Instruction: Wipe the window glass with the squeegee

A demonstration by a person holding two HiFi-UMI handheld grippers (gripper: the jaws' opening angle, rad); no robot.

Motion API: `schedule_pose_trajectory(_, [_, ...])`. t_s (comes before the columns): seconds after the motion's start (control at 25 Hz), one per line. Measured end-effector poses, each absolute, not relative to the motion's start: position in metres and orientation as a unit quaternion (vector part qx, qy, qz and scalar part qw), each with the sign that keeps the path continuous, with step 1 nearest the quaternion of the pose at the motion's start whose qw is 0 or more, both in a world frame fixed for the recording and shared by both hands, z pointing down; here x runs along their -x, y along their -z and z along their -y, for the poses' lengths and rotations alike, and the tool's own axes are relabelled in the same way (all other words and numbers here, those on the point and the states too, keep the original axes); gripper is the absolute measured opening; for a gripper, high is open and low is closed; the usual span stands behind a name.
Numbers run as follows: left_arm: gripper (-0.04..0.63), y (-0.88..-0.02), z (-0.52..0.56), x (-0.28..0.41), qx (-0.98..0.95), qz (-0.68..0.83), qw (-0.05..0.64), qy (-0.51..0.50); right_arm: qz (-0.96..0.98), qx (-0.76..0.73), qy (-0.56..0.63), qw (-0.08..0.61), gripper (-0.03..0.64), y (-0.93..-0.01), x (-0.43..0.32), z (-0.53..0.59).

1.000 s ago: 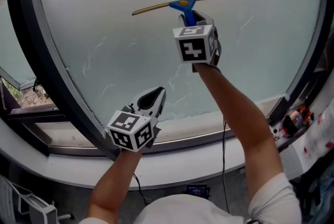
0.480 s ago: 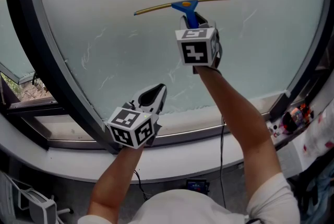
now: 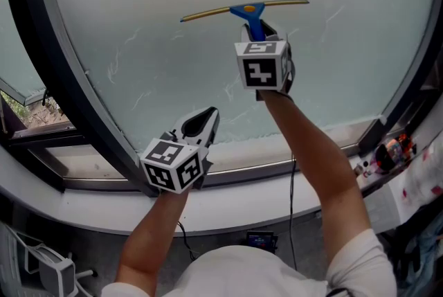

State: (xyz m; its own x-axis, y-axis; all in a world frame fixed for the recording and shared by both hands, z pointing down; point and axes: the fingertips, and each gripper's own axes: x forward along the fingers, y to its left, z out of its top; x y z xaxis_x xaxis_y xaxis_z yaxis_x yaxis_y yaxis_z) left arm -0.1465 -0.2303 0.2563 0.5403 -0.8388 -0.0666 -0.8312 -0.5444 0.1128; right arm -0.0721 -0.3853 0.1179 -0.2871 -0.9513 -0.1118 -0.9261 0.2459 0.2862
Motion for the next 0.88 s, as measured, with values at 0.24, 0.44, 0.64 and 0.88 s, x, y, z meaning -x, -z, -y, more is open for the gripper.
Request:
schedule_pose_trajectory(0.24, [0.034, -0.266, 0.228, 0.147, -0.876, 0.478, 0.044, 0.053, 0.789, -0.595, 0.143, 0.042, 0.155, -0.129, 0.071, 0.386])
schedule_pose_trajectory(0.44, [0.034, -0.275, 0.226, 0.148, -0.874, 0.480, 0.052, 0.049, 0.789, -0.597, 0.139, 0.042, 0.155, -0.141, 0.070, 0.386])
schedule_pose_trajectory(0.64, [0.034, -0.285, 0.227, 0.151, -0.872, 0.484, 0.061, 0.045, 0.788, -0.598, 0.141, 0.043, 0.155, -0.153, 0.071, 0.386])
schedule_pose_trajectory(0.88, [0.034, -0.298, 0.228, 0.152, -0.869, 0.488, 0.073, 0.042, 0.788, -0.599, 0.138, 0.044, 0.155, -0.167, 0.070, 0.385])
